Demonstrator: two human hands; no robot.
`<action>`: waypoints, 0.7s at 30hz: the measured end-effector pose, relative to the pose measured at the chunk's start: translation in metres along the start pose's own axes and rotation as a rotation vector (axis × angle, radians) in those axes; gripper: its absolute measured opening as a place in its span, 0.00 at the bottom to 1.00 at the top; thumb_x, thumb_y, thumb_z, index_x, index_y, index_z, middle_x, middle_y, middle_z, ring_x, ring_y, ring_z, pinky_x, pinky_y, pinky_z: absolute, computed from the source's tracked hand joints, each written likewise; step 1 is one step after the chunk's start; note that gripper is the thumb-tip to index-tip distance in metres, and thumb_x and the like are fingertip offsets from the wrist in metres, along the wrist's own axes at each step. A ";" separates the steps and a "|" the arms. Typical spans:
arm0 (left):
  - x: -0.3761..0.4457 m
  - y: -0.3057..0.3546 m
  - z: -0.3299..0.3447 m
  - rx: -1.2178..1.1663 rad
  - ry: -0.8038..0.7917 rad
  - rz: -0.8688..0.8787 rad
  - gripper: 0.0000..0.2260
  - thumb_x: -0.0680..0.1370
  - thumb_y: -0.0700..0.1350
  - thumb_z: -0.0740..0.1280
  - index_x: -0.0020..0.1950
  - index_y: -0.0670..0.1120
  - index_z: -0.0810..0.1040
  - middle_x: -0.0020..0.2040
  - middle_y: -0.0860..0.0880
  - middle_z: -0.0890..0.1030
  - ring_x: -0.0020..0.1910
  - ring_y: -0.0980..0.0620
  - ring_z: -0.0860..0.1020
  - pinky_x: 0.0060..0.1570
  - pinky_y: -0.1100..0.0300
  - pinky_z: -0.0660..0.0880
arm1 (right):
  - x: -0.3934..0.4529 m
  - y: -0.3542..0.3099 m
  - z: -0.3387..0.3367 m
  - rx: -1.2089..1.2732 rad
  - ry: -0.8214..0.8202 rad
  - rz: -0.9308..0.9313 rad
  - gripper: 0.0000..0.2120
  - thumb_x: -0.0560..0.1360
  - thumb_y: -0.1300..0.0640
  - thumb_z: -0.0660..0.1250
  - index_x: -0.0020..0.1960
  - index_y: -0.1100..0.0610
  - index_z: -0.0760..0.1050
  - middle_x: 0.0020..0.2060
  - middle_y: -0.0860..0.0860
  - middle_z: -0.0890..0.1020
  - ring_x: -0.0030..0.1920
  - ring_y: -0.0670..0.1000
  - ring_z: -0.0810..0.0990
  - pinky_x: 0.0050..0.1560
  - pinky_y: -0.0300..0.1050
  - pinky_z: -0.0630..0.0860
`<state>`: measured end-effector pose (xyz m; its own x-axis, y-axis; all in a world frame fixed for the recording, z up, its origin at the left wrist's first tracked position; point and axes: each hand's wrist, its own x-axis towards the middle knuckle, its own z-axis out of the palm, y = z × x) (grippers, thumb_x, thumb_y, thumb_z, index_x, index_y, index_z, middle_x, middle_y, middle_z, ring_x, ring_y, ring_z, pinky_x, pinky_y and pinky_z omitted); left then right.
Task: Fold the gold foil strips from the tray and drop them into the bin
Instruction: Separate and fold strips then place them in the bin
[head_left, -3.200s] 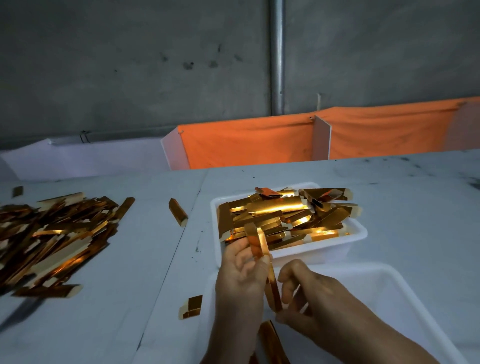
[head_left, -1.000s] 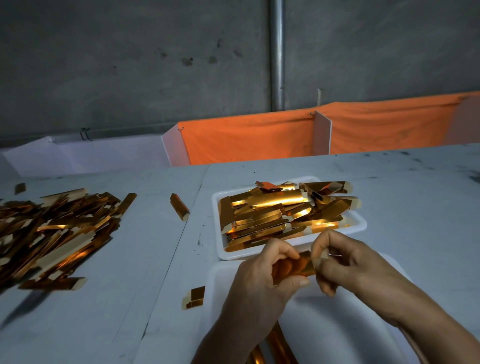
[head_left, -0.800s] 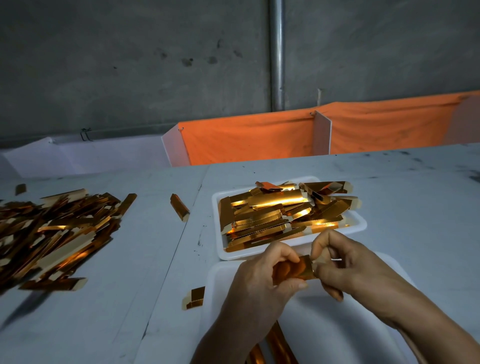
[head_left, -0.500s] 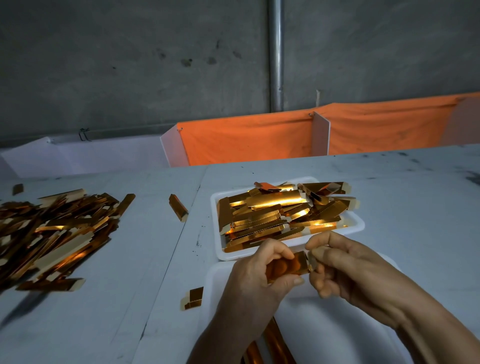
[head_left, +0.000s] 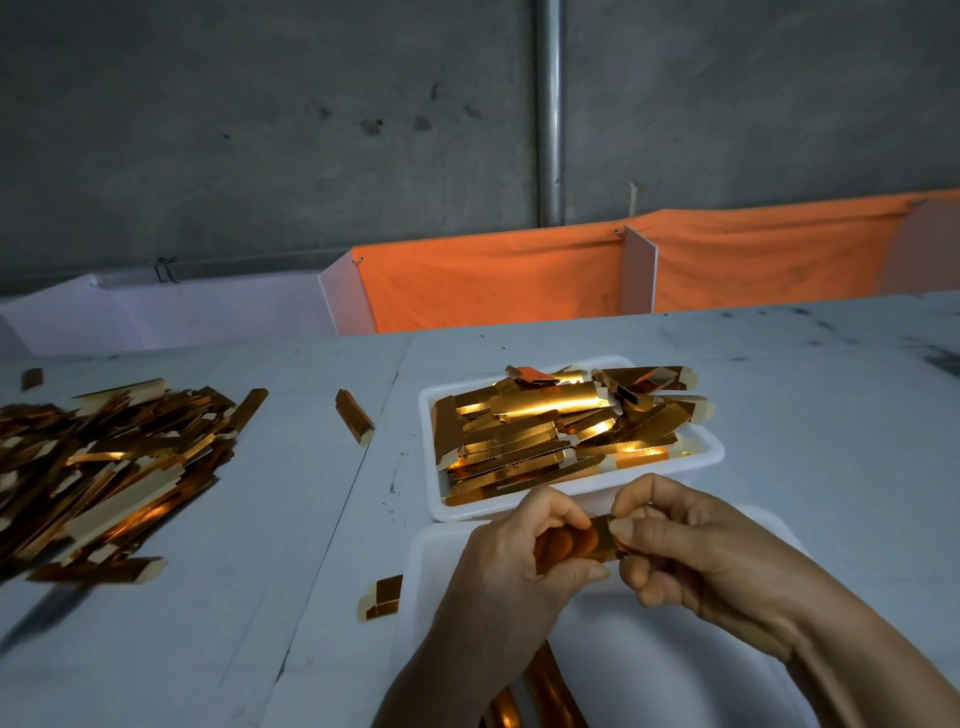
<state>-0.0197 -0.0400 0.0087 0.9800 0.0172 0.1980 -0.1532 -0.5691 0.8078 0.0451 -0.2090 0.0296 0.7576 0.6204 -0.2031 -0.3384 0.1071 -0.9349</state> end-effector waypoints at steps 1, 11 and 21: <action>0.000 0.000 0.000 -0.006 0.000 -0.004 0.15 0.73 0.53 0.71 0.50 0.68 0.67 0.48 0.70 0.74 0.54 0.74 0.67 0.41 0.77 0.69 | 0.000 0.000 0.000 -0.004 -0.004 -0.001 0.13 0.65 0.64 0.70 0.48 0.64 0.73 0.27 0.60 0.76 0.25 0.51 0.78 0.25 0.40 0.77; 0.002 -0.002 0.001 0.044 -0.006 0.011 0.14 0.73 0.53 0.71 0.49 0.67 0.68 0.48 0.68 0.74 0.54 0.75 0.65 0.41 0.77 0.70 | 0.000 -0.003 0.000 -0.118 0.017 0.012 0.04 0.75 0.71 0.62 0.48 0.65 0.73 0.29 0.58 0.78 0.29 0.53 0.81 0.28 0.42 0.79; 0.003 -0.004 0.002 0.048 0.008 0.019 0.12 0.74 0.52 0.71 0.49 0.64 0.69 0.48 0.66 0.74 0.53 0.68 0.70 0.43 0.75 0.70 | 0.005 0.000 0.002 -0.160 0.089 0.010 0.04 0.78 0.69 0.59 0.49 0.65 0.72 0.27 0.58 0.79 0.27 0.52 0.80 0.28 0.41 0.79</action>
<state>-0.0159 -0.0395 0.0050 0.9758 0.0127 0.2182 -0.1657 -0.6081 0.7764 0.0477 -0.2039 0.0295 0.8034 0.5488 -0.2310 -0.2585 -0.0282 -0.9656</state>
